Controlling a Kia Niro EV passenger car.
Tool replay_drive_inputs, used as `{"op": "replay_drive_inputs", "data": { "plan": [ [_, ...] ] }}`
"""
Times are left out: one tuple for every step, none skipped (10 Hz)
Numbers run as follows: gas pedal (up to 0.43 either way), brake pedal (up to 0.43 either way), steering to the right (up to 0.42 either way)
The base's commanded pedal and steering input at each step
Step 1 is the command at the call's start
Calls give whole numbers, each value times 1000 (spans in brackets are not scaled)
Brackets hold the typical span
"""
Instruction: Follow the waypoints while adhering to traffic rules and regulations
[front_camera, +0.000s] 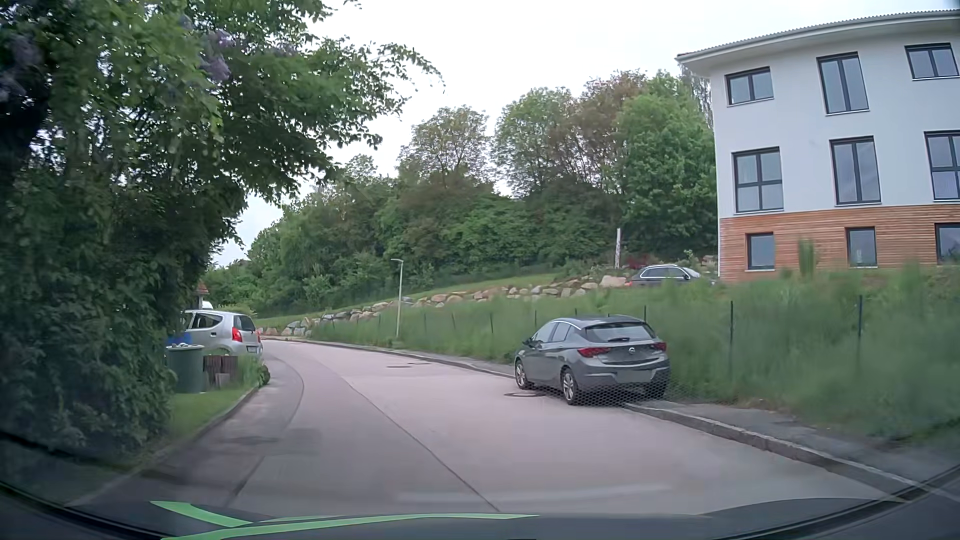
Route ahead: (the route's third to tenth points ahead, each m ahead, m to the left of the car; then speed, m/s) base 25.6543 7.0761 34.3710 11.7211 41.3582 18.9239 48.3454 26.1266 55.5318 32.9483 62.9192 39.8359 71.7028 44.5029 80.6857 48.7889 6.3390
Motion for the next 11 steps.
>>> {"op": "replay_drive_inputs", "data": {
  "plan": [
    [240, 0, -58],
    [220, 0, -61],
    [189, 0, -64],
    [177, 0, -69],
    [177, 0, -71],
    [138, 0, -73],
    [130, 0, -75],
    [110, 0, -75],
    [39, 0, -75],
    [0, 0, -75],
    [0, 0, -74]
  ]
}}
